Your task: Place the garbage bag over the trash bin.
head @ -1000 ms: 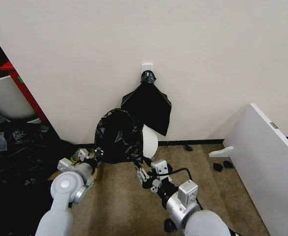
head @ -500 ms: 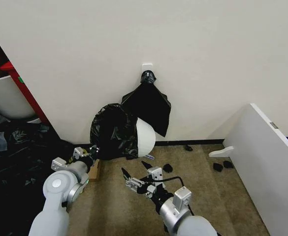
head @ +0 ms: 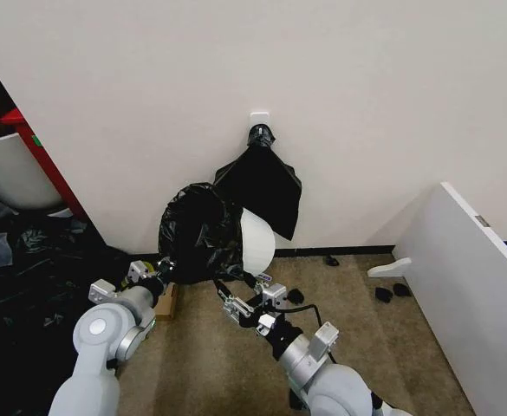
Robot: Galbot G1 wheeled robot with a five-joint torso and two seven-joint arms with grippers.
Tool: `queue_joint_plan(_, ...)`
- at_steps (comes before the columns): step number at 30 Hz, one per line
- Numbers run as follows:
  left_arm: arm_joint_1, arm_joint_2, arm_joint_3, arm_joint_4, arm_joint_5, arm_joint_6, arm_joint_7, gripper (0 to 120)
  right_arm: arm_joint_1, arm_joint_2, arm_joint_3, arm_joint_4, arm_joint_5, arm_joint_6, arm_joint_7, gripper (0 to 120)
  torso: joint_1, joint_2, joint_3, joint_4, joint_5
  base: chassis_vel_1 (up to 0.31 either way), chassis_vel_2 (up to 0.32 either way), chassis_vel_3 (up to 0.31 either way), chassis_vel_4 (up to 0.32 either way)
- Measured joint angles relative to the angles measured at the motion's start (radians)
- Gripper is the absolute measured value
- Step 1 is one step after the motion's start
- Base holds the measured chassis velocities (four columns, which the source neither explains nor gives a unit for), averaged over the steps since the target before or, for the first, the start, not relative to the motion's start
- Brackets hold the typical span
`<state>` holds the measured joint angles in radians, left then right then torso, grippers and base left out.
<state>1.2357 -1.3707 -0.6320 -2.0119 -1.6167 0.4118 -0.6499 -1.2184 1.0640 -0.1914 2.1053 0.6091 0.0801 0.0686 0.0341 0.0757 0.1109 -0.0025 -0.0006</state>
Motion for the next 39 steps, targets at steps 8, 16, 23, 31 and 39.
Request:
queue_joint_plan(8,-0.001,0.006,-0.002,-0.001,0.001,0.000,0.000,0,0.005,-0.004,0.005,-0.036,-0.052,0.050,-0.074,14,0.000,0.000,0.000,0.0000,0.0001,0.000,0.000,0.000,0.000)
queue_joint_plan(16,-0.008,0.002,0.001,0.008,0.004,0.000,0.000,0,0.014,-0.003,0.008,-0.055,-0.061,0.092,-0.131,0,0.000,0.000,0.000,0.0000,0.0000,0.000,0.000,0.000,0.000)
queue_joint_plan(23,-0.013,-0.001,0.004,0.008,0.001,0.000,-0.001,0,0.014,-0.007,0.005,-0.070,-0.026,0.124,-0.266,0,0.000,0.000,0.000,0.0000,0.0001,0.000,0.000,0.000,0.000)
queue_joint_plan(31,-0.010,-0.006,0.002,-0.015,-0.018,0.004,-0.013,0,0.042,-0.015,0.029,-0.150,-0.101,0.119,-0.370,0,0.000,0.000,0.000,-0.0001,0.0001,0.000,0.000,0.000,0.000)
queue_joint_plan(39,0.005,0.003,-0.019,-0.052,-0.051,0.020,-0.030,0,0.094,-0.014,0.097,-0.267,-0.320,0.082,-0.185,0,0.000,0.000,0.000,0.0001,0.0001,0.000,0.000,0.000,0.000)
